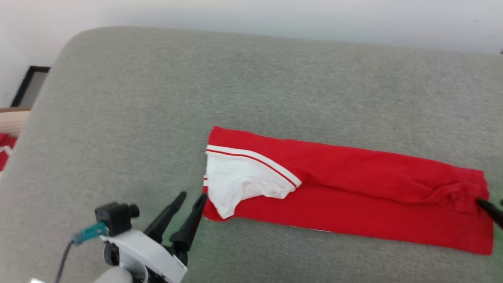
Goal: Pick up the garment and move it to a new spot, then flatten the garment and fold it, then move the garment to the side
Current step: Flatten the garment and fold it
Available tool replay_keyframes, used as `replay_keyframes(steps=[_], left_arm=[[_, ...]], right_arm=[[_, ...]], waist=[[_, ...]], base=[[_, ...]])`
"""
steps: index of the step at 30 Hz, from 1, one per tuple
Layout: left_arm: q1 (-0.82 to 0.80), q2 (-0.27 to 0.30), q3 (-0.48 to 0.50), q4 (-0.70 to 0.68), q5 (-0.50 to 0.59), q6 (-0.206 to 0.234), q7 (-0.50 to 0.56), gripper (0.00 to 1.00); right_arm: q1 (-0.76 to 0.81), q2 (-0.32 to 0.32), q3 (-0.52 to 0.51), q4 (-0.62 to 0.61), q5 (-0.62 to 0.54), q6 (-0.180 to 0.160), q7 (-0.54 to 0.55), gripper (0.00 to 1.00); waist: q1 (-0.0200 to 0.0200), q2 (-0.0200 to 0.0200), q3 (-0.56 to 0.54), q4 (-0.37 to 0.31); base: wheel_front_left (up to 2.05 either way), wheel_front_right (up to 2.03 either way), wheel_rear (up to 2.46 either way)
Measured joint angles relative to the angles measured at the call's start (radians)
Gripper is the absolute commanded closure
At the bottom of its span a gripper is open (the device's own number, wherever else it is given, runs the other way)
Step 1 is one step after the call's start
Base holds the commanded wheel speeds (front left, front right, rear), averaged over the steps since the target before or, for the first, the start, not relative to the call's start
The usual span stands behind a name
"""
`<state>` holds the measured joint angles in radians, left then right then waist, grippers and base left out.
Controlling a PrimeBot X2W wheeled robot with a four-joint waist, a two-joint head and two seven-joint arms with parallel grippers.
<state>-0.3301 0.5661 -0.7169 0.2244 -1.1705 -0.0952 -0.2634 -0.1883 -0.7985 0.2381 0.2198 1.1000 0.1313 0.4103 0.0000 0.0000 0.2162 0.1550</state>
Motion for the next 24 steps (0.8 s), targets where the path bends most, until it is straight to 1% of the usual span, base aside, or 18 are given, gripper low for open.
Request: replay_keyframes(steps=[4, 8, 11, 14, 15, 17, 18, 20, 22, 24], left_arm=[[0.079, -0.073, 0.113, 0.021, 0.120, -0.011, 0.000, 0.00], [0.123, -0.134, 0.203, 0.042, 0.255, -0.016, 0.000, 0.00], [0.144, -0.174, 0.276, 0.048, 0.388, 0.000, 0.000, 0.00], [0.163, -0.229, 0.351, 0.035, 0.515, 0.012, 0.000, 0.00], [0.167, -0.244, 0.374, 0.029, 0.573, 0.028, 0.000, 0.00], [0.177, -0.277, 0.415, 0.012, 0.646, 0.031, 0.000, 0.00], [0.182, -0.296, 0.434, 0.000, 0.691, 0.035, 0.000, 0.00], [0.189, -0.315, 0.458, -0.019, 0.788, 0.042, 0.000, 0.00], [0.196, -0.335, 0.482, -0.038, 0.862, 0.045, 0.000, 0.00], [0.206, -0.357, 0.503, -0.058, 0.911, 0.041, 0.000, 0.00]], right_arm=[[0.017, 0.011, -0.079, 0.056, 0.000, 0.000, 0.055, 0.00], [0.037, 0.033, -0.124, 0.073, -0.010, 0.000, 0.115, 0.00], [0.043, 0.058, -0.148, 0.083, -0.033, 0.000, 0.160, 0.00], [0.045, 0.089, -0.172, 0.103, -0.071, 0.000, 0.199, 0.00], [0.044, 0.100, -0.181, 0.106, -0.082, 0.000, 0.214, 0.00], [0.034, 0.123, -0.200, 0.113, -0.114, 0.000, 0.239, 0.00], [0.029, 0.134, -0.209, 0.115, -0.127, 0.000, 0.250, 0.00], [0.020, 0.156, -0.227, 0.119, -0.157, 0.000, 0.274, 0.00], [0.010, 0.180, -0.246, 0.123, -0.184, 0.000, 0.296, 0.00], [0.001, 0.203, -0.265, 0.128, -0.209, 0.000, 0.313, 0.00]], waist=[[0.0000, 0.0000, -0.012, 0.039], [0.0000, 0.0000, -0.022, 0.069], [0.0000, 0.0000, -0.031, 0.083], [0.0000, 0.0000, -0.035, 0.090], [0.0000, 0.0000, -0.035, 0.092], [0.0000, 0.0000, -0.032, 0.092], [0.0000, 0.0000, -0.031, 0.092], [0.0000, 0.0000, -0.030, 0.090], [0.0000, 0.0000, -0.030, 0.089], [0.0000, 0.0000, -0.031, 0.087]], base=[[0.00, 0.00, 0.00], [0.00, 0.00, 0.00], [0.00, 0.00, 0.00], [0.00, 0.00, 0.00], [0.00, 0.00, 0.00], [0.00, 0.00, 0.00], [0.00, 0.00, 0.00], [0.00, 0.00, 0.00], [0.00, 0.00, 0.00], [0.00, 0.00, 0.00]])
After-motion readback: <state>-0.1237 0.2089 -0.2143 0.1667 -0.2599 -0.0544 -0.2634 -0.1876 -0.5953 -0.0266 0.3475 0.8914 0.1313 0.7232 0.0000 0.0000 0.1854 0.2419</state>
